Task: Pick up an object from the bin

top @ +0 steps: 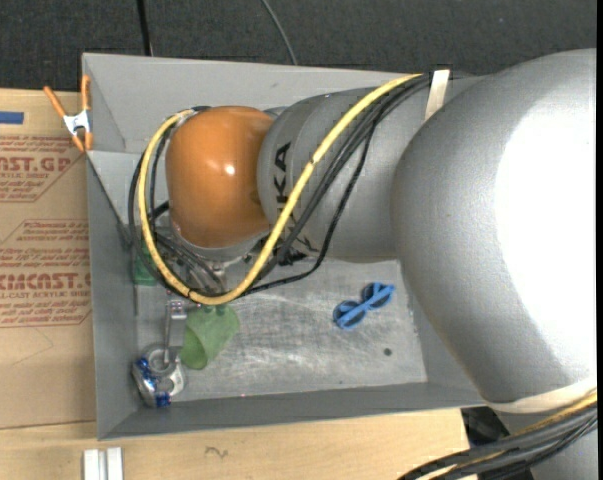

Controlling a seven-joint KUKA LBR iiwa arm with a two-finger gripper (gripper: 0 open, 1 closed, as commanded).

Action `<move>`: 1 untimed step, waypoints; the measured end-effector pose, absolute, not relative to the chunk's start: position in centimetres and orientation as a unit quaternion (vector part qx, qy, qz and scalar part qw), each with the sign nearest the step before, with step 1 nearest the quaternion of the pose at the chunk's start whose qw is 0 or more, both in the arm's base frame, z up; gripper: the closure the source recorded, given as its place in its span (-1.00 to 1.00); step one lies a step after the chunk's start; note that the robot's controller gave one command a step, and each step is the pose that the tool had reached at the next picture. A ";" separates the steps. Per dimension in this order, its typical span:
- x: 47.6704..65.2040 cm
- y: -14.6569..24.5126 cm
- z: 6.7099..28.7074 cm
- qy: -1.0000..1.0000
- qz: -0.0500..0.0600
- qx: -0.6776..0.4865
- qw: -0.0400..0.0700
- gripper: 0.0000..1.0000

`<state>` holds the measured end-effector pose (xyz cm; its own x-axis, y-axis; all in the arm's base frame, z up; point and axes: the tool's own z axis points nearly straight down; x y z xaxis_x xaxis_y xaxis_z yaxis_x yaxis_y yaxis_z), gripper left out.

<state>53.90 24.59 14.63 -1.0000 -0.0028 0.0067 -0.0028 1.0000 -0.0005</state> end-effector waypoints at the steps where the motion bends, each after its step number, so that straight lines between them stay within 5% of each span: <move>1: 50.1 19.9 7.0 -0.999 -0.002 0.045 -0.005 -1.00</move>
Offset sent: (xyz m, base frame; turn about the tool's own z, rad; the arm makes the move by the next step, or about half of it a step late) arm -0.0400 -0.0469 -0.0763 -0.0902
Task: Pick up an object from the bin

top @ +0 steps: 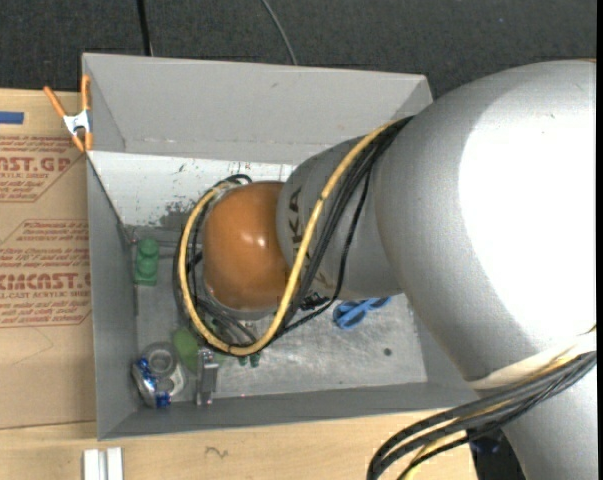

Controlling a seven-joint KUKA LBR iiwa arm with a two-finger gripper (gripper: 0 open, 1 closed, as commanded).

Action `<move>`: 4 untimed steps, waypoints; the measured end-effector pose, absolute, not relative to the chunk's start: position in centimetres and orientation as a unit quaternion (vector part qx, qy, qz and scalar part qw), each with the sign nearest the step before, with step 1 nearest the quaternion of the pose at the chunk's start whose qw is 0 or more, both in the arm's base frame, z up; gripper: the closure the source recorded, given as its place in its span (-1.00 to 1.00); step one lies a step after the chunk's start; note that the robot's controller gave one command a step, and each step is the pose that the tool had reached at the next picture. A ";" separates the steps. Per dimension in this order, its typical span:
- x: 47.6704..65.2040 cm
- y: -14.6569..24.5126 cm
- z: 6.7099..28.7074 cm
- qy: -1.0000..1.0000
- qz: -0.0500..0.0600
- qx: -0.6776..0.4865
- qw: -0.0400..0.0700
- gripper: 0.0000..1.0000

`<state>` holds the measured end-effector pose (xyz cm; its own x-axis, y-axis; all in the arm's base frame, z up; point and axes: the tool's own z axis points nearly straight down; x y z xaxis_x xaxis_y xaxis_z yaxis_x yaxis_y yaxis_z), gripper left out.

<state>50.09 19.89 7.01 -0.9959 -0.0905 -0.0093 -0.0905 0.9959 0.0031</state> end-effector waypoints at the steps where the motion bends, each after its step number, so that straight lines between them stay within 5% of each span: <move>1: 50.0 20.0 7.1 0.999 0.002 -0.046 0.002 1.00; 2: 52.3 15.1 14.2 0.994 0.000 0.106 0.003 1.00; 3: 54.1 6.2 20.6 0.998 -0.001 0.058 0.004 1.00; 4: 53.9 6.7 20.3 0.999 0.000 0.055 0.001 -1.00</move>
Offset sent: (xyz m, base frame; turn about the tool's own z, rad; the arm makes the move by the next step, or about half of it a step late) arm 0.0000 0.0000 0.0000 0.0000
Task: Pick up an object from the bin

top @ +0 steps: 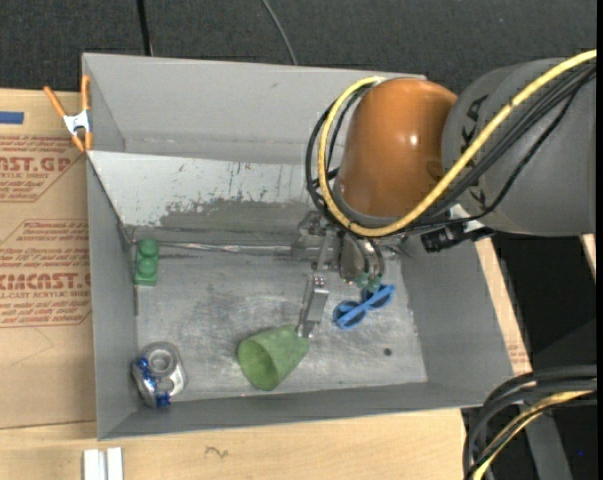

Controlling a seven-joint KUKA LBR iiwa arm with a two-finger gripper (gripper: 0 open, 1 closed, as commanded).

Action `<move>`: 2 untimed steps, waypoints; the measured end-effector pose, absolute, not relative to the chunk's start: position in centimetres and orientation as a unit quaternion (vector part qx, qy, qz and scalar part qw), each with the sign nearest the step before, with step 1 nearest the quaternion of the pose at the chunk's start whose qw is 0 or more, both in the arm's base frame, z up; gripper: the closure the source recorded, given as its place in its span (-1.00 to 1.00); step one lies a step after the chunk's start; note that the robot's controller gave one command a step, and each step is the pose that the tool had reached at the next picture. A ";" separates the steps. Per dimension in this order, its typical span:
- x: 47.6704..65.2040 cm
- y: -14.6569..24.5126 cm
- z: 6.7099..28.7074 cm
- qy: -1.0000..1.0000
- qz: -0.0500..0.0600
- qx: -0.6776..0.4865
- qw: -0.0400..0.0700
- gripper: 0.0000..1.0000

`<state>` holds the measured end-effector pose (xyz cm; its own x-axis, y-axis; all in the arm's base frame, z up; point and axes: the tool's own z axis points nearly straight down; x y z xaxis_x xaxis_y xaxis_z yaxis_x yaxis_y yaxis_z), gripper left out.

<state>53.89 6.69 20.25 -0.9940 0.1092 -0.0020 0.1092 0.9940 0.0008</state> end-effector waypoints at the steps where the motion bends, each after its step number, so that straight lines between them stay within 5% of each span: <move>1: 52.4 9.1 9.6 0.999 0.002 0.037 -0.008 -1.00; 2: 52.3 9.1 9.3 0.999 0.002 0.037 -0.012 1.00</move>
Offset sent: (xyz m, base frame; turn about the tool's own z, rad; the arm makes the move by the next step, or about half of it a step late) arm -0.0163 0.0218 -0.1325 -0.0324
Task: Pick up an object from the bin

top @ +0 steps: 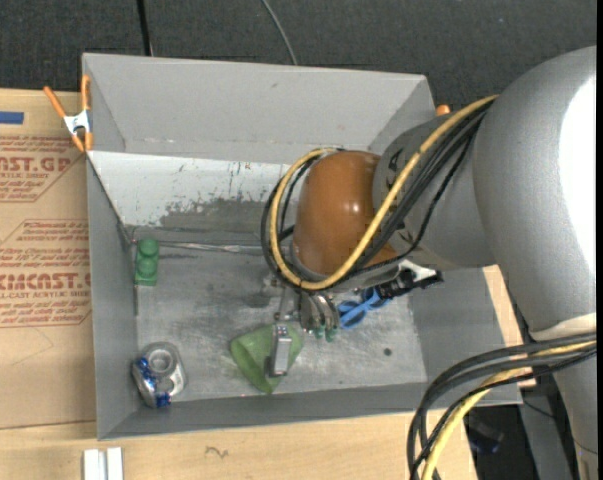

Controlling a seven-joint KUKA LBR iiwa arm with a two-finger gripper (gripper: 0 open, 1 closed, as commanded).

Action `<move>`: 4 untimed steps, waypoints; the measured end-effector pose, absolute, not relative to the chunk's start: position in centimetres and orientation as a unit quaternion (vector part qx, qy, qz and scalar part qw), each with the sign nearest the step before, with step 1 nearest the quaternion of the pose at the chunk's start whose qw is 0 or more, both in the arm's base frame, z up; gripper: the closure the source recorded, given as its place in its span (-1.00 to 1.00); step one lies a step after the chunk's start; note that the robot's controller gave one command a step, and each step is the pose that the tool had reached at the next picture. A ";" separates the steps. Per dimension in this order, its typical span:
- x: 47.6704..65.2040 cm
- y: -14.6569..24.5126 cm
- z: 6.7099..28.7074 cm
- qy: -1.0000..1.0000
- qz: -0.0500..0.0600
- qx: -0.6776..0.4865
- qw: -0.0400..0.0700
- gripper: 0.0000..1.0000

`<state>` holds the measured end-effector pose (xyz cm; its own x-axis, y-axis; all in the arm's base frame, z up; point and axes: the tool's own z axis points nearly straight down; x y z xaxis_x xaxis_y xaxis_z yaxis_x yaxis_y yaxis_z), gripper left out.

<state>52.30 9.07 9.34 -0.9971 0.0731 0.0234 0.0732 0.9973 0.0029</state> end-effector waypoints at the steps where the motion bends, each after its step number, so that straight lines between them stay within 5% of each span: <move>1: 52.8 14.6 28.9 -0.989 -0.001 0.145 -0.005 1.00; 2: 52.7 14.5 28.6 -0.990 -0.001 0.144 -0.002 1.00; 3: 52.2 12.2 13.6 -0.986 0.000 0.165 0.003 1.00; 4: 52.5 12.3 14.1 -0.986 -0.001 0.165 -0.002 -1.00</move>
Offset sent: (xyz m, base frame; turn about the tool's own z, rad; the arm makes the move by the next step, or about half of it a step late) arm 0.0034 0.0537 0.1924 -0.3611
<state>52.46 12.28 14.08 -0.9456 -0.3253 -0.0040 -0.3253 0.9456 0.0010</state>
